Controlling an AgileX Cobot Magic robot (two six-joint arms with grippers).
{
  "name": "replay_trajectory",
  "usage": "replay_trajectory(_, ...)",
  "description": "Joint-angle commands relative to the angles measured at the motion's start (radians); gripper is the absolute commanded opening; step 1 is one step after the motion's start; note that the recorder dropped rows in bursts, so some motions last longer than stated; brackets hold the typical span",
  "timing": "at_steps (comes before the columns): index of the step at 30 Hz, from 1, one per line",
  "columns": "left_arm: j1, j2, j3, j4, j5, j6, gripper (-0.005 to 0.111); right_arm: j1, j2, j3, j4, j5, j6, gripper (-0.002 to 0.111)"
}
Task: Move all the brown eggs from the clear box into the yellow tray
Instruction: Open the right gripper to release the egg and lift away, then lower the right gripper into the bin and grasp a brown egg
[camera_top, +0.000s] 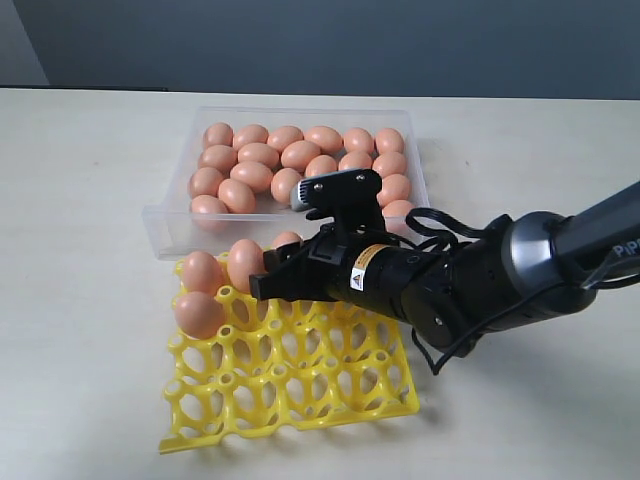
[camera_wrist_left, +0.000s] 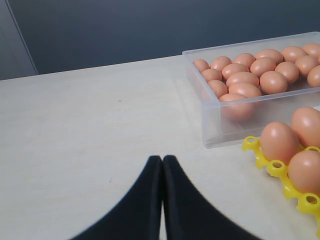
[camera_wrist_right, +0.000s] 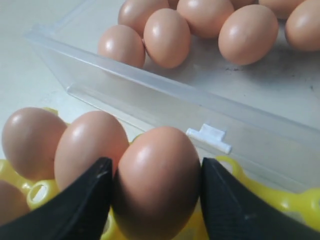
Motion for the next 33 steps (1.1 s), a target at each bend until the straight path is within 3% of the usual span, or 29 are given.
replay_trajectory(1,0.004,-0.005,0.004,0.000,-0.010,0.000,0.000,0.001,0.001,-0.003,-0.011,-0.008,0.005,0.052)
replay_trajectory(6,0.004,-0.005,0.004,0.000,-0.010,0.000,0.000,0.001,-0.039,-0.003,-0.018,-0.001,0.005,0.052)
replay_trajectory(12,0.004,-0.005,0.004,0.000,-0.010,0.000,0.000,0.001,-0.083,-0.003,-0.080,0.140,0.001,0.052)
replay_trajectory(17,0.004,-0.005,0.004,0.000,-0.010,0.000,0.000,-0.002,-0.140,-0.003,-0.072,0.017,-0.009,0.052)
replay_trajectory(21,0.004,-0.005,0.004,0.000,-0.010,0.000,0.000,-0.034,-0.166,-0.016,0.162,-0.076,-0.130,0.050)
replay_trajectory(27,0.004,-0.005,0.004,0.000,-0.010,0.000,0.000,-0.156,-0.141,-0.190,0.259,0.294,-0.290,0.049)
replay_trajectory(33,0.004,-0.005,0.004,0.000,-0.010,0.000,0.000,-0.248,-0.039,-0.528,0.209,0.760,-0.339,0.049)
